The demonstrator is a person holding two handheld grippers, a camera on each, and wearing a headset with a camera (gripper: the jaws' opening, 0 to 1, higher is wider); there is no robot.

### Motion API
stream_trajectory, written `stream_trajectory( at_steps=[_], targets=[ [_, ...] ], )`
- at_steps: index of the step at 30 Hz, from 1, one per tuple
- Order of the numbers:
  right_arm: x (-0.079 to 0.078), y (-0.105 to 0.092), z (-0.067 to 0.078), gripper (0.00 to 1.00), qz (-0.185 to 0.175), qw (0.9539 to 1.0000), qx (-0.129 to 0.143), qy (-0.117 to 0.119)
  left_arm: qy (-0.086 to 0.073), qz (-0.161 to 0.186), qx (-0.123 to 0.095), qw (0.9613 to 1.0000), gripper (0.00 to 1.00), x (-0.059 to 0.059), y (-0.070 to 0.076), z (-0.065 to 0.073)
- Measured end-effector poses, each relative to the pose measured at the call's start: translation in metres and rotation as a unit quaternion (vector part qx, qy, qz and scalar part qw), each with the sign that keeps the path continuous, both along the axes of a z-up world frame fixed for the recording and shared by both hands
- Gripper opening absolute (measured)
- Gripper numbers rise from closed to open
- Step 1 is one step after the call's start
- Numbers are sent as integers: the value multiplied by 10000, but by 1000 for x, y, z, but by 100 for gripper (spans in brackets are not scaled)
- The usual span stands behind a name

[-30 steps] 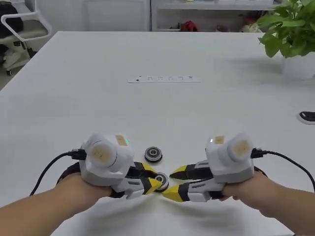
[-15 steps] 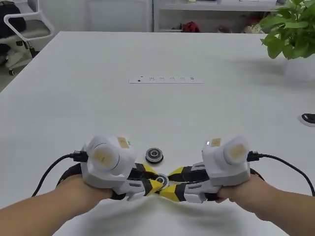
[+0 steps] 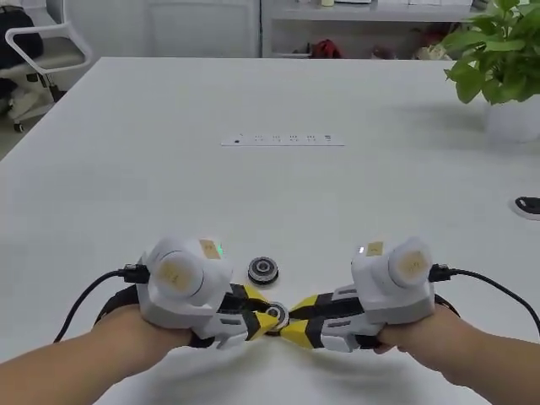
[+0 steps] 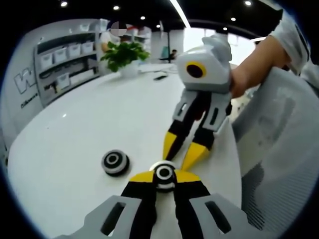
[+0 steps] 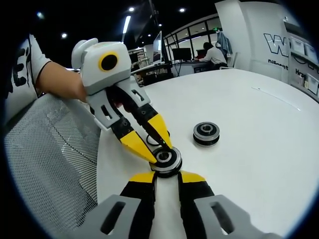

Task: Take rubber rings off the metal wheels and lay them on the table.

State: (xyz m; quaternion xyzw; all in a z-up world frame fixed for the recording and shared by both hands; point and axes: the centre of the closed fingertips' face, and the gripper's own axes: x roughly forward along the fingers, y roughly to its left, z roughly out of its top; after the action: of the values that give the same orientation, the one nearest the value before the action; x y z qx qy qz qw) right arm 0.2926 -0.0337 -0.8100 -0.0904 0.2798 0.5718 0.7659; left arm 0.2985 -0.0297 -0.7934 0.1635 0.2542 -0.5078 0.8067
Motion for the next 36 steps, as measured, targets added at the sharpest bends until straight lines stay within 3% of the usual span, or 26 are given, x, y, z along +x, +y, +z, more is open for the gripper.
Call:
stream_trajectory(
  at_steps=[7,10,16,24,36],
  targets=[
    [0,-2,-1,9,-67,10000,-3,48,-9,14,16,10000,13,0,0,0],
    [0,-4,-2,1,-139,9998,-6,114,-15,20,27,10000,13,1,1,0],
    [1,-5,-2,0,-227,9995,20,211,-90,-31,100,9999,13,0,0,-1],
    [8,-10,6,0,-738,9937,453,713,-151,-85,174,9997,13,0,1,-1],
    [14,-10,12,0,-981,9883,744,902,-139,-82,183,9997,12,0,0,-1]
  ],
)
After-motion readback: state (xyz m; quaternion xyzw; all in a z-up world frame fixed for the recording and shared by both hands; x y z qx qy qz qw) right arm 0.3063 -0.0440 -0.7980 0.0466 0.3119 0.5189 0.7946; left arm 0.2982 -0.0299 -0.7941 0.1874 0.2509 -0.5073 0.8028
